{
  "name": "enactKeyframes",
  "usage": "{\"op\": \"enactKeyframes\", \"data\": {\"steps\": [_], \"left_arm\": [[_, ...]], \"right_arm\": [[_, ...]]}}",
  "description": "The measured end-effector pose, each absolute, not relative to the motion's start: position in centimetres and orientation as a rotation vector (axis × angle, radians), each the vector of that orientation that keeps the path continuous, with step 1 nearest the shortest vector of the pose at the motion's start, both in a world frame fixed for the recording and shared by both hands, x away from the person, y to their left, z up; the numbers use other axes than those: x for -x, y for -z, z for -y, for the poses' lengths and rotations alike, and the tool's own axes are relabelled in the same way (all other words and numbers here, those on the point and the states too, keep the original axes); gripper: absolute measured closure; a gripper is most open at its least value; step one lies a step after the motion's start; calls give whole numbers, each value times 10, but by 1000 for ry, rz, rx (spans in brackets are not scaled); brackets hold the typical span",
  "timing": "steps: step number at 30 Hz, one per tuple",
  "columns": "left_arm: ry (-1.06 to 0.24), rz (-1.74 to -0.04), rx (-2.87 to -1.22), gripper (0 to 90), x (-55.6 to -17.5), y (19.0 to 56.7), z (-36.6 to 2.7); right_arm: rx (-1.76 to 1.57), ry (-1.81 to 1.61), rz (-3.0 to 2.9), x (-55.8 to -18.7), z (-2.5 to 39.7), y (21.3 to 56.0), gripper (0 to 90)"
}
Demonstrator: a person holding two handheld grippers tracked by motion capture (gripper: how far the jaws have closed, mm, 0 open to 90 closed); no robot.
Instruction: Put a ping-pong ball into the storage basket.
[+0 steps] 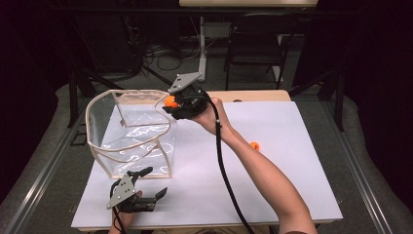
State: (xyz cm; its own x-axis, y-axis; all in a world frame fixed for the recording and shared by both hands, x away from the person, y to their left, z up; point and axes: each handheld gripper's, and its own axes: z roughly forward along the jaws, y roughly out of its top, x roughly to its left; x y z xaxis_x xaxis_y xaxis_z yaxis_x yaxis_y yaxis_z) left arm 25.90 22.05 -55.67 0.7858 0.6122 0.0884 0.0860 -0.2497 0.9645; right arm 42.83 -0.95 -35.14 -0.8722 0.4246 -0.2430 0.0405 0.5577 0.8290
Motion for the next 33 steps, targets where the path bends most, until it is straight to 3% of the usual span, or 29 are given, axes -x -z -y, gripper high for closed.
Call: {"op": "enactKeyframes", "data": {"steps": [33], "left_arm": [[-545,-540,-1779,157,-259,557,-220]], "right_arm": [[-289,-1223,-2414,-417,-23,343,508]]}}
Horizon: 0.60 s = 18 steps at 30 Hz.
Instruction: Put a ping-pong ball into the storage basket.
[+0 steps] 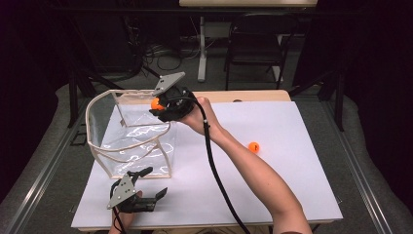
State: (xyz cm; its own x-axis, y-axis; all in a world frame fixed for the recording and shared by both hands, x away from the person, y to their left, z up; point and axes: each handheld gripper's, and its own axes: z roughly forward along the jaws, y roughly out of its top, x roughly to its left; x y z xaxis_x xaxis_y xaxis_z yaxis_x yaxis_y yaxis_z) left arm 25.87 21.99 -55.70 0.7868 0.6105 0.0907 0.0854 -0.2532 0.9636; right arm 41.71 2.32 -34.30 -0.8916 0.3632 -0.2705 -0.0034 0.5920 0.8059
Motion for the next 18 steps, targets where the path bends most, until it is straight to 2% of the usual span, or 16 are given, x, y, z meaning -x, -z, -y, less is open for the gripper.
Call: {"op": "enactKeyframes", "data": {"steps": [18], "left_arm": [[-546,-542,-1777,157,-259,557,-221]], "right_arm": [[-248,-1161,-2459,-410,-43,343,508]]}}
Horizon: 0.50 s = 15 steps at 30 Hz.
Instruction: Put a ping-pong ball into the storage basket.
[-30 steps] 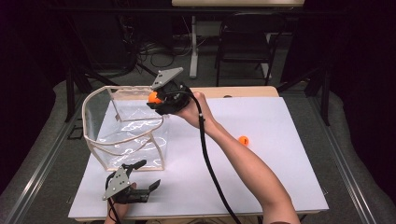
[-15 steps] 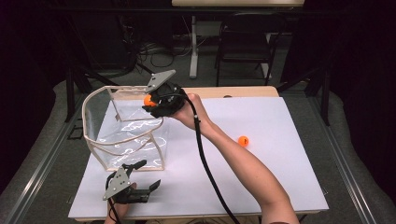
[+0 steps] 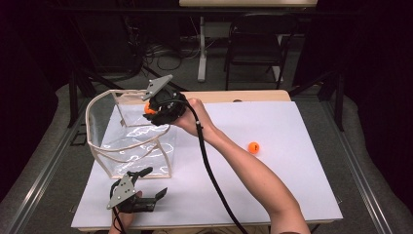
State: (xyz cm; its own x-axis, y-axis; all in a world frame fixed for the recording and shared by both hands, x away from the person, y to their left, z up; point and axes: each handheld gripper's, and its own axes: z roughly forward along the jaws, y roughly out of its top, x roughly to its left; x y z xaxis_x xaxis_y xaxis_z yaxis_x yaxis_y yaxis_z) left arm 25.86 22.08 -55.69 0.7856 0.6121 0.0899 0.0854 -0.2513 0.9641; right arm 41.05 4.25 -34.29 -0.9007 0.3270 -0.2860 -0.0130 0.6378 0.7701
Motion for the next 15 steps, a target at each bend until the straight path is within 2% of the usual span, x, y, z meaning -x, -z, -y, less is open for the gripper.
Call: {"op": "enactKeyframes", "data": {"steps": [15], "left_arm": [[-545,-541,-1779,157,-259,557,-221]], "right_arm": [[-234,-1105,-2509,-410,-53,348,507]]}}
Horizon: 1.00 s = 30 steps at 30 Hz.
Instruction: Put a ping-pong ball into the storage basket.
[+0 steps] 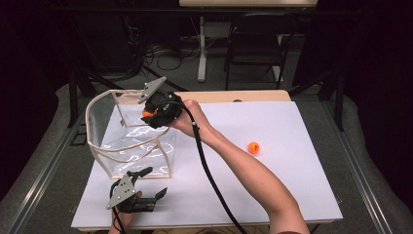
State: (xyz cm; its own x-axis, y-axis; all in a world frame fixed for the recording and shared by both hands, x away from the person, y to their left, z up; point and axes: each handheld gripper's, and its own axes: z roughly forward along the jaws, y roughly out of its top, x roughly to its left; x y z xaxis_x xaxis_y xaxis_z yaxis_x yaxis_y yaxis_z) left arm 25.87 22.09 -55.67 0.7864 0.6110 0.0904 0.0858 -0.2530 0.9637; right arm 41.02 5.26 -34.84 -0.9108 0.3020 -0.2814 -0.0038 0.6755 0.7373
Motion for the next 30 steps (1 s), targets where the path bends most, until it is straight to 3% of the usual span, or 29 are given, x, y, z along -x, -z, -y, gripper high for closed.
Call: {"op": "enactKeyframes", "data": {"steps": [30], "left_arm": [[-548,-542,-1776,157,-258,557,-221]], "right_arm": [[-258,-1046,-2586,-412,-58,357,504]]}}
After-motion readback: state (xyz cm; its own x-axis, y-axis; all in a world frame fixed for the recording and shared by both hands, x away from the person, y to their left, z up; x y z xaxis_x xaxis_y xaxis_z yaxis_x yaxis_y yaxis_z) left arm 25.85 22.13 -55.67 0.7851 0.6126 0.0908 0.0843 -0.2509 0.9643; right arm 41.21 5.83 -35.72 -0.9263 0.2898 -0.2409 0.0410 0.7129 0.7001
